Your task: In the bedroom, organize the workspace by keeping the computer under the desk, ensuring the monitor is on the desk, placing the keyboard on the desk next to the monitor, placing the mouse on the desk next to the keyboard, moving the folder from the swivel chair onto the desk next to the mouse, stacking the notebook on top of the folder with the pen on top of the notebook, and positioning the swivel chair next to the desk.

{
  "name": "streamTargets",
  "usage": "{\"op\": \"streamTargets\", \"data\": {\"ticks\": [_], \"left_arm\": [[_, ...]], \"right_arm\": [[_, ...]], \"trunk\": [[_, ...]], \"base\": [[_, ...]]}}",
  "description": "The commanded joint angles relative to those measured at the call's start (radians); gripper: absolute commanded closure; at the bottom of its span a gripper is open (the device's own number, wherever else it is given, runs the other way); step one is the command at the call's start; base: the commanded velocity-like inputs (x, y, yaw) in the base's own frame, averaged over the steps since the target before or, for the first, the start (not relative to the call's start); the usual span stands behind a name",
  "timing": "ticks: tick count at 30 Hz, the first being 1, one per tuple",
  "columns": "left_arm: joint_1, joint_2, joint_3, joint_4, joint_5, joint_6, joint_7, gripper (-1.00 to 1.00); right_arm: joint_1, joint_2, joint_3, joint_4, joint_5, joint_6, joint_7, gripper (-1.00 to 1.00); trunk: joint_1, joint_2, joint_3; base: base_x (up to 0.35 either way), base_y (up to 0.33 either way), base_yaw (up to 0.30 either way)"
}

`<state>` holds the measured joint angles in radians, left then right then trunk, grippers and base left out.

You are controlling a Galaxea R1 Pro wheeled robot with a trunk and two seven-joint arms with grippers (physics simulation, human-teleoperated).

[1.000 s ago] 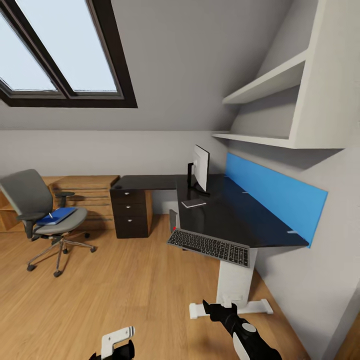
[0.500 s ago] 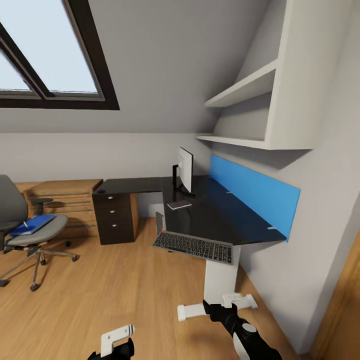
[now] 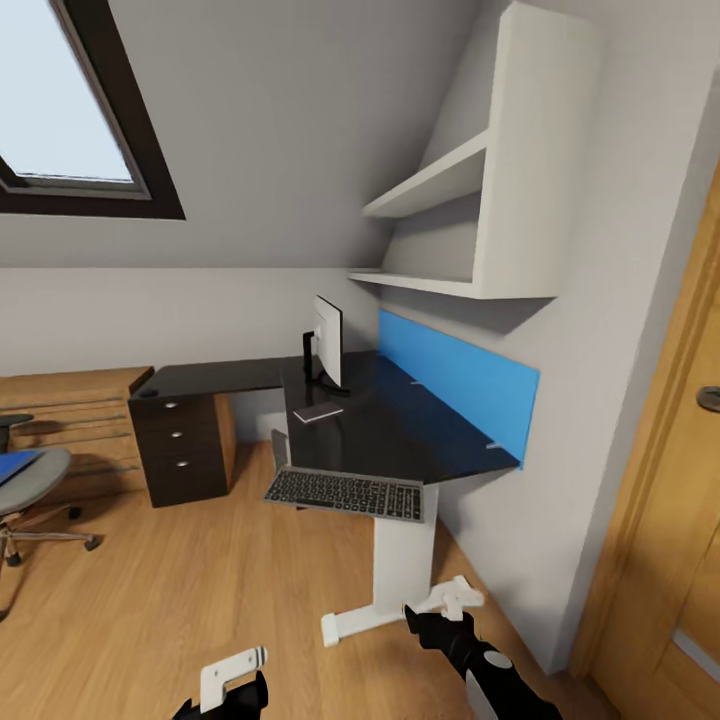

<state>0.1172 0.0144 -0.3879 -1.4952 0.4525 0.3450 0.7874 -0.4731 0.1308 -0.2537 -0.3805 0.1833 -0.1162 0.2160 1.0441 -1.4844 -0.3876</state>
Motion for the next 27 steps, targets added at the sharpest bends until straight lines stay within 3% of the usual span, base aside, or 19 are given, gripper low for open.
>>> {"op": "streamTargets", "data": {"ticks": [1, 9, 27], "left_arm": [[0.000, 0.001, -0.001, -0.001, 0.005, 0.003, 0.007, -1.00], [0.000, 0.005, 0.003, 0.008, 0.007, 0.000, 0.006, -1.00], [0.000, 0.006, 0.004, 0.013, 0.008, -0.001, 0.006, -1.00]], "right_arm": [[-0.001, 0.001, -0.009, 0.001, 0.010, -0.003, 0.005, -1.00], [-0.001, 0.005, -0.007, 0.004, 0.010, 0.002, 0.002, -1.00], [-0.001, 0.004, -0.008, 0.003, 0.008, 0.003, 0.000, -1.00]], "trunk": [[0.000, -0.001, -0.001], [0.000, -0.001, -0.009], [0.000, -0.001, -0.038]], "base": [[0.000, 0.000, -0.295], [0.000, 0.000, -0.158], [0.000, 0.000, -0.007]]}}
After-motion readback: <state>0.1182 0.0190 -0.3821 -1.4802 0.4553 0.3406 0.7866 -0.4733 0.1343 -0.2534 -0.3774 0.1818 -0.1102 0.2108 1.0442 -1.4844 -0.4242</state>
